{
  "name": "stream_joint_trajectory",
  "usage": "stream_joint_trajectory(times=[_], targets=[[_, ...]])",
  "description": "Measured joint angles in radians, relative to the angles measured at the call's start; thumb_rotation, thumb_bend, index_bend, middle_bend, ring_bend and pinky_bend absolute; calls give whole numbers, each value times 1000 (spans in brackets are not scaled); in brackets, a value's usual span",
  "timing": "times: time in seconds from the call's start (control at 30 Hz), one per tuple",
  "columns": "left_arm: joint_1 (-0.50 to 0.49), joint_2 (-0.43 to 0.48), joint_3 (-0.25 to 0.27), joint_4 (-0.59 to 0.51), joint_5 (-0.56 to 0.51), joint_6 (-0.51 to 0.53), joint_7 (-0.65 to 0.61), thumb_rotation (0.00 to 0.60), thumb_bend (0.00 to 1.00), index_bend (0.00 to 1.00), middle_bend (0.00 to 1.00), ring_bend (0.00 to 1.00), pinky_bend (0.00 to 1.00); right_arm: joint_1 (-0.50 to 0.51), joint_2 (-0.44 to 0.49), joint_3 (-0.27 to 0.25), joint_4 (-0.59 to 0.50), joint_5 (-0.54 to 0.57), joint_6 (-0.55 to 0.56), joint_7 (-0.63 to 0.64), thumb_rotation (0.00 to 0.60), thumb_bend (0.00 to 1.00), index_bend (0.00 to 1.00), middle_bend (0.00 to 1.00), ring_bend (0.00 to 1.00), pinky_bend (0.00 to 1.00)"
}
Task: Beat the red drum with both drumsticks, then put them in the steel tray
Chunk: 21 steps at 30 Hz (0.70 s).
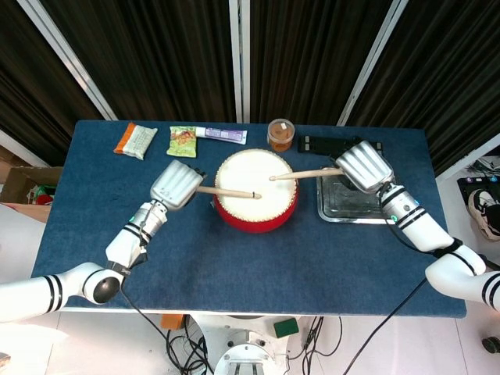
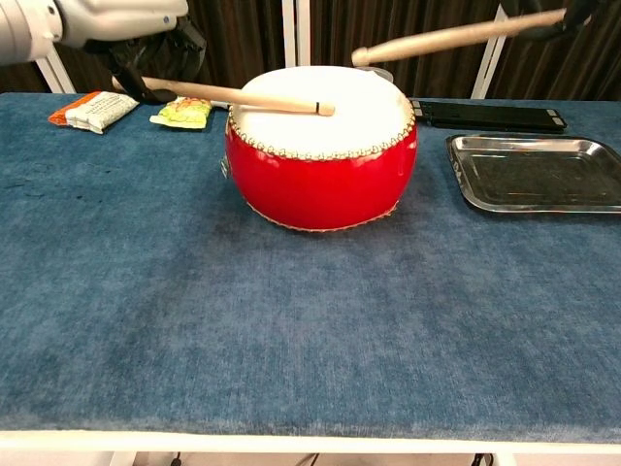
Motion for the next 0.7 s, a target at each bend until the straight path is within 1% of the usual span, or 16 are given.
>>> stream_joint_trajectory(times=[0.07,0.13,0.3,0.37,0.43,0.53,0.7], targets=[[-5,-7,2,2,-17,11,5,600,569,649,659,615,781,-1,8,9,-9,2,21,19,600,846,706,643,411,434],[-4,0,0,-10,-18,39,0,600,569,649,659,615,782,3,6,7,-8,2,14,19,600,846,706,643,411,434],[13,65,-9,-76,1,109,-27,600,570,649,659,615,782,29,-36,-25,27,2,-65,-10,600,847,707,643,412,436],[16,83,-11,-91,5,117,-41,600,569,649,659,615,782,41,-64,-43,56,4,-96,-36,600,847,707,643,412,436],[12,82,-6,-89,3,114,-42,600,569,649,660,615,782,47,-83,-52,76,9,-106,-55,600,848,707,643,412,437],[0,56,7,-66,-10,99,-34,600,569,649,660,615,782,43,-84,-47,75,14,-82,-51,600,848,707,643,412,436],[-31,5,38,-6,-62,67,8,600,569,649,660,615,782,24,-40,-17,32,16,13,-2,600,846,708,643,412,436]])
